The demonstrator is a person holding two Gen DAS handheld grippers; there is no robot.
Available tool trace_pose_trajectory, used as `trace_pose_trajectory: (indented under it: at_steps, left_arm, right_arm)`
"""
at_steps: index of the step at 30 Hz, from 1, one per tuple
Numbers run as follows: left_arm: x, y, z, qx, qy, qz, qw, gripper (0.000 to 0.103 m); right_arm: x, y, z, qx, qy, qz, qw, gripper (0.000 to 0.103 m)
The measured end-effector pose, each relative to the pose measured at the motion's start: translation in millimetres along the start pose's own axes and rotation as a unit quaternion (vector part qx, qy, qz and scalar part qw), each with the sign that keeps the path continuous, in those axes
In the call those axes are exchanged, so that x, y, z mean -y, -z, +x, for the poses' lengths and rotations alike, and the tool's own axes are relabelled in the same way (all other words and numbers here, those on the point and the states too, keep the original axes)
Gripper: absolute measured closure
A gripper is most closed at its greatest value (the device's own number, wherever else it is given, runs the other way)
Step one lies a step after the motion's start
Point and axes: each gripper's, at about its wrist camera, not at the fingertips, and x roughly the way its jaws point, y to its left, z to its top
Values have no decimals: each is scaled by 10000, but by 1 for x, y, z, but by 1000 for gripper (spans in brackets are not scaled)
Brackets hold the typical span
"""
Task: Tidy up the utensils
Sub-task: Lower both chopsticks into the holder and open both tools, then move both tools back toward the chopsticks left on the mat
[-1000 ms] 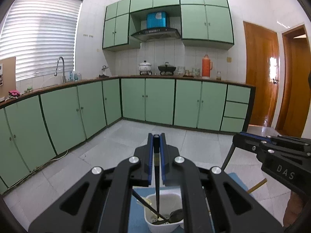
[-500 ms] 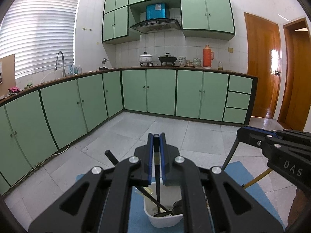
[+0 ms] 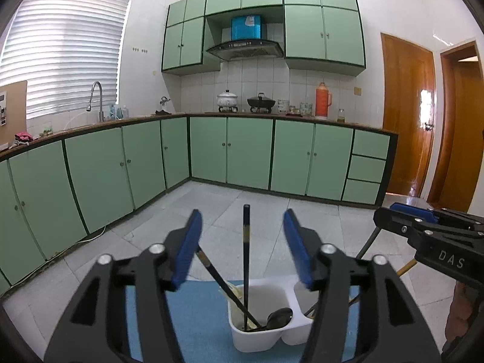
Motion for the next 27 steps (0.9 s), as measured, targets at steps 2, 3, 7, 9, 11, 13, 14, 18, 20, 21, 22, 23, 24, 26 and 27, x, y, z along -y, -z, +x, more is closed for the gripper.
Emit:
trace_pose_trajectory:
  at_steps: [2,3,7,9,11,13,14,18,20,21,22,23,24,26,27]
  left_arm:
    - [-1,-1,-8,76,20,-14,10000,37]
    - [-2,-1,-14,126,19,-33,9999,33]
    - [0,1,-36,262,43,-52,9996,24]
    - [1,3,-47,343,14,-32,9994,17]
    - [1,9,-60,365,29,-32,9993,15]
    - [2,18,-71,339,49,-51,9994,13]
    - [2,23,-77,302,63,-61,9995,13]
    - [3,49,-96,134,77,9,9999,11]
    - [3,66,-107,19,16,35,10000,10]
    - [2,74,-112,-46,4,25,10000,9]
    - [2,81,-116,-108,-16,14,9999,9]
    - [1,89,-120,-176,-34,5,9998,8]
    - [0,96,-124,-240,-49,-7,9997,7]
    - [-2,108,-132,-387,-50,-55,9992,7]
    - [-3,116,-136,-473,-29,-60,9989,7]
  right_arm:
    - [2,-1,-9,86,46,-47,9999,60]
    - [2,-1,-14,127,59,-61,9999,58]
    - [4,3,-38,304,52,-42,9995,45]
    - [3,8,-50,395,76,-58,9992,37]
    - [2,15,-65,472,92,-67,9988,35]
    - [0,26,-79,506,86,-66,9987,32]
    - [1,31,-85,514,95,-60,9986,30]
    - [-2,57,-107,493,145,-66,9987,28]
    - [-3,75,-117,431,169,-10,9989,26]
    - [-3,83,-121,388,188,17,9991,26]
    - [-5,92,-126,349,217,42,9991,26]
    - [-5,98,-129,321,233,57,9992,24]
    - [-6,107,-132,282,255,73,9992,20]
    - [-8,124,-139,226,294,75,9993,13]
    - [-10,132,-142,175,324,72,9993,10]
